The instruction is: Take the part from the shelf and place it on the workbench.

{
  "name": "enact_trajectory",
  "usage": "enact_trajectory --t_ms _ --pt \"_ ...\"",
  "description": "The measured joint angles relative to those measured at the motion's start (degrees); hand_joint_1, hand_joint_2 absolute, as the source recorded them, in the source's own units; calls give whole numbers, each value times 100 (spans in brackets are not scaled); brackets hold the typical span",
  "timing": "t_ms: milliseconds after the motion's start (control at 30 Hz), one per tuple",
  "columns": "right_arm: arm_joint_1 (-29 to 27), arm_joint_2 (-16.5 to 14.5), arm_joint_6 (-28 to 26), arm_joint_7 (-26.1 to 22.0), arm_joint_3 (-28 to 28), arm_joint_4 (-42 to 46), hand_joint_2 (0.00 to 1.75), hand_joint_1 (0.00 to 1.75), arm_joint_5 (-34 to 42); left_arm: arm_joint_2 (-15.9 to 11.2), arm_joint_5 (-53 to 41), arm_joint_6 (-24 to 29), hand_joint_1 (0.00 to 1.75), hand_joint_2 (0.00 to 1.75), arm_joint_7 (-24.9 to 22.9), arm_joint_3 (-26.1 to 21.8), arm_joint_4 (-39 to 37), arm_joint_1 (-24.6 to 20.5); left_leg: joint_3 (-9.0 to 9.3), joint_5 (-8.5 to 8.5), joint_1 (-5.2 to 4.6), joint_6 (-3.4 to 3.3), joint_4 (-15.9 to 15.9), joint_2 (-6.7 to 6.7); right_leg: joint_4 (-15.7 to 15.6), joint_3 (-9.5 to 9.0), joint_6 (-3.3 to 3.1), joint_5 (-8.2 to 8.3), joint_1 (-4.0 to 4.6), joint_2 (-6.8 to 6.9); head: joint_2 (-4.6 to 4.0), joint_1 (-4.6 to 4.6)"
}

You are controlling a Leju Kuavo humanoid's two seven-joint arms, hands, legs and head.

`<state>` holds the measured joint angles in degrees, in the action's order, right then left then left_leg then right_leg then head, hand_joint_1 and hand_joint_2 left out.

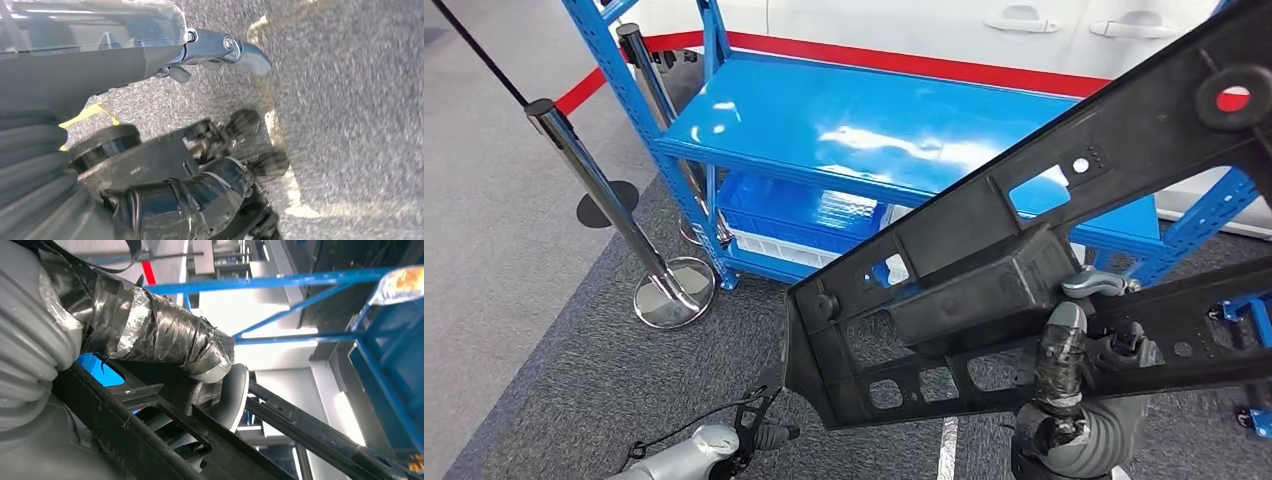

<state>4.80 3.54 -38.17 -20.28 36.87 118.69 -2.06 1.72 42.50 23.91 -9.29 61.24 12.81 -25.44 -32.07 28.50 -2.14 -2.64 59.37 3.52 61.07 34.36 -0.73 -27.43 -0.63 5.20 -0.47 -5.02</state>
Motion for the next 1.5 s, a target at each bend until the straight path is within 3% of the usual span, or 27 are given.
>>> enact_trajectory --t_ms 67,133,200,267,300,367,433,500,533,567,633,700,733,800,833,867,967,1033,1100,1133,1200,1233,1300,1367,1400,1433,1500 --pt "6 1 18 0 0 -22 175 175 12 -2 -5 16 0 175 -44 0 -2 -8 17 -75 -2 -57 -133 -101 -40 -16 63 27 -5 102 1 -6" --pt "21 2 34 -3 1 -45 175 175 14 4 -10 33 0 175 -80 0 -3 3 75 -191 54 -94 -295 -211 63 17 113 -82 -5 -60 1 3" --pt "34 3 56 -5 2 -75 175 175 18 31 -15 42 0 175 -107 0 -3 -2 76 -265 91 -115 -360 -316 575 231 155 -395 -22 -362 1 27" --pt "38 4 80 -2 3 -116 175 175 27 56 -20 40 0 175 -133 0 -2 4 4 -274 101 -123 -303 -449 1183 497 197 -640 -43 -478 1 41" --pt "41 4 97 1 4 -138 175 175 40 61 -21 26 0 175 -141 0 -2 14 -34 -266 109 -110 -253 -520 1280 541 221 -619 -56 -489 1 42" --pt "66 4 144 6 15 -174 175 175 95 62 -13 -39 0 175 -142 0 -2 26 -117 -218 143 -57 -103 -669 870 354 270 -311 -91 -528 0 43" --pt "100 4 229 10 40 -213 175 175 157 60 4 -109 0 175 -136 0 -3 21 -238 -148 175 20 85 -809 327 103 296 -132 -134 -769 -1 55" --pt "125 4 314 11 65 -255 175 175 171 60 13 -127 0 175 -124 0 -4 14 -383 -134 186 86 210 -929 211 62 262 -172 -142 -968 0 69" --pt "136 3 338 10 78 -274 175 175 161 60 14 -123 0 175 -120 0 -4 19 -437 -150 186 113 241 -985 207 75 229 -164 -136 -965 1 74" --pt "155 1 350 10 97 -292 175 175 147 56 15 -119 0 175 -118 0 -5 31 -474 -168 197 137 233 -1038 219 89 189 -154 -143 -891 1 66" --pt "198 -9 360 8 140 -319 175 175 120 49 15 -113 0 175 -123 0 -9 54 -559 -107 187 192 341 -882 181 70 123 -131 -158 -748 1 31" --pt "220 -24 367 7 161 -333 175 175 107 48 14 -111 0 175 -124 0 -11 44 -775 121 193 255 781 -559 151 42 77 -122 -150 -590 1 -24" --pt "220 -29 369 7 165 -343 175 175 104 51 14 -111 0 175 -124 0 -11 36 -930 251 210 282 1097 -465 146 36 65 -125 -142 -505 1 -53" --pt "223 -31 372 7 189 -371 175 175 103 58 14 -114 0 175 -122 0 -11 37 -1167 345 235 316 1545 -414 146 32 50 -137 -134 -350 1 -57" --pt "224 -31 374 7 208 -385 175 175 103 60 14 -117 0 175 -120 0 -11 43 -1168 258 240 321 1525 -401 147 27 47 -144 -134 -280 1 -59" --pt "227 -31 376 7 228 -395 175 175 103 58 14 -122 0 175 -114 0 -11 46 -1062 79 242 314 1293 -375 146 16 47 -154 -133 -215 1 -58" --pt "245 -35 382 7 256 -403 175 175 101 55 14 -150 0 175 -79 0 -11 28 -576 -311 160 243 296 -82 96 -53 81 -176 -119 -45 1 -61" --pt "256 -36 388 8 260 -410 175 175 97 55 17 -168 0 175 -55 0 -11 16 -490 -304 82 175 115 27 30 -94 125 -164 -91 63 1 -61" --pt "271 -37 367 23 284 -430 175 175 33 52 -6 -229 0 175 32 0 -13 62 -461 -334 94 115 30 -87 -5 -140 182 -178 -74 138 1 -55" --pt "253 -37 312 30 294 -442 175 175 -96 52 -87 -279 0 175 175 1 -14 157 -422 -354 115 88 -26 -148 22 -153 209 -224 -79 60 1 -45" --pt "62 -30 122 35 265 -411 175 175 -561 47 -395 -365 0 175 780 22 -13 520 -325 -380 156 16 -124 -251 375 -42 225 -467 -89 -238 1 -14" --pt "-115 -12 17 42 215 -353 175 175 -794 42 -556 -386 0 175 1124 50 -13 765 -296 -373 151 -15 -139 -302 697 88 218 -630 -82 -382 1 2" --pt "-444 71 -132 115 36 -166 175 175 -1104 10 -746 -448 0 175 1604 133 -14 1245 -273 -346 142 -57 -127 -410 1333 423 210 -856 -66 -487 1 22" --pt "-624 143 -183 231 -129 -7 175 175 -1302 -28 -801 -538 0 175 1719 178 -15 1567 -284 -324 139 -58 -86 -549 1329 513 214 -680 -60 -518 1 30" --pt "-704 156 -186 285 -183 59 175 175 -1414 -43 -808 -586 0 175 1716 180 -15 1640 -296 -310 145 -44 -52 -641 1035 409 217 -467 -69 -566 1 32" --pt "-797 157 -186 341 -225 122 175 175 -1534 -58 -812 -629 0 175 1708 195 -15 1664 -315 -291 153 -19 -8 -741 680 261 219 -290 -93 -708 1 37" --pt "-937 155 -186 433 -304 224 175 175 -1751 -97 -814 -710 0 175 1685 252 -15 1661 -378 -245 156 49 108 -925 194 45 212 -125 -133 -968 1 43"
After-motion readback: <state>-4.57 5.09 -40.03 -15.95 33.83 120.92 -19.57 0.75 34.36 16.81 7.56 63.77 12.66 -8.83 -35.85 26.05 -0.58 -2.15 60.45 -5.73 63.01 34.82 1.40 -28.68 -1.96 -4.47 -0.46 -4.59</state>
